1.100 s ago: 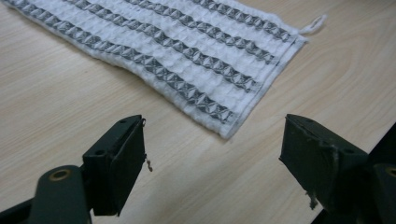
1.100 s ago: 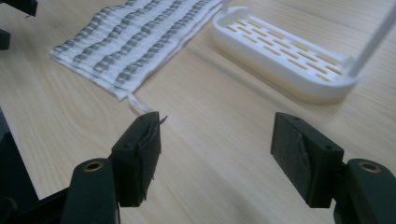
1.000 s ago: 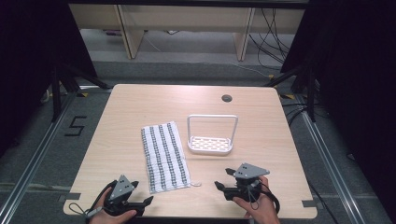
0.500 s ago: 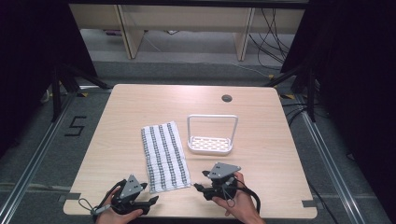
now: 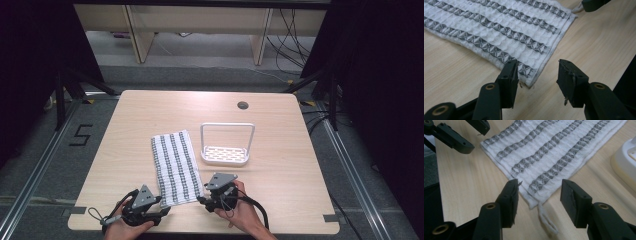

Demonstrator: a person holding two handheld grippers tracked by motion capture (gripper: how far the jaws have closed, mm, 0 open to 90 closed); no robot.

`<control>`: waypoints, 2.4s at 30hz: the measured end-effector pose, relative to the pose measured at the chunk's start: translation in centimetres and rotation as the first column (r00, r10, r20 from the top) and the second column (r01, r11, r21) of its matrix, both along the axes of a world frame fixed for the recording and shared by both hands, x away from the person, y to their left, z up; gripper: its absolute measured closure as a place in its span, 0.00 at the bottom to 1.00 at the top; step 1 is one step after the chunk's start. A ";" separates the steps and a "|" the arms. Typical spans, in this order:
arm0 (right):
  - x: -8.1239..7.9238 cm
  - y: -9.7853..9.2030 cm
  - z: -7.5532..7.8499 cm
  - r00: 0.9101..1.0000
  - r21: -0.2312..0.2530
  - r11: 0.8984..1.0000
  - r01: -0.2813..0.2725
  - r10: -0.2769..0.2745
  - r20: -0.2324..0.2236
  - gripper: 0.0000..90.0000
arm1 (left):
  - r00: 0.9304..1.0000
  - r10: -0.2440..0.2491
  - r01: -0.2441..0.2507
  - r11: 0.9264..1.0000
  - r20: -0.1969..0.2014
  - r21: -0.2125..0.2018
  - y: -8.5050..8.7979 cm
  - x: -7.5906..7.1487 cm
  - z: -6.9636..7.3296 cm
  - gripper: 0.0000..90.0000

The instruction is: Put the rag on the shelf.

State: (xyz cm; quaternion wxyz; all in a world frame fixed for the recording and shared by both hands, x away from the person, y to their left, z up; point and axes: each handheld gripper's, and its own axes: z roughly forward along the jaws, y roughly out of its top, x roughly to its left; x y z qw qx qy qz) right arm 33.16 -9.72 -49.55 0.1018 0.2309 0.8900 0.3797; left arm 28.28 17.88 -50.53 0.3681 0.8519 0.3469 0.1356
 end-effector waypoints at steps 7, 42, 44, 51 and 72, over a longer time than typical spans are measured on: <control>0.4 1.0 -0.4 1.000 -0.018 1.000 -0.004 0.004 -0.017 0.57 | 1.000 0.004 -0.004 1.000 -0.018 0.020 -0.2 0.3 -0.2 0.57; 0.9 1.0 0.6 0.998 0.072 0.997 -0.018 0.022 -0.062 0.96 | 0.994 -0.081 0.077 0.996 0.068 0.049 -1.2 0.6 1.7 0.96; 0.8 1.0 1.3 0.998 0.088 0.996 -0.014 0.019 -0.052 0.96 | 0.995 -0.081 0.079 0.996 0.065 0.031 -1.0 0.5 2.3 0.96; 1.1 1.0 3.4 0.999 0.132 0.991 -0.020 0.023 -0.022 0.96 | 0.994 -0.076 0.078 0.997 0.077 -0.015 -0.2 0.8 4.3 0.96; 2.0 1.2 12.5 0.995 0.258 0.963 -0.073 0.052 0.088 0.97 | 0.984 -0.113 0.132 0.981 0.135 -0.145 1.4 1.9 14.7 0.96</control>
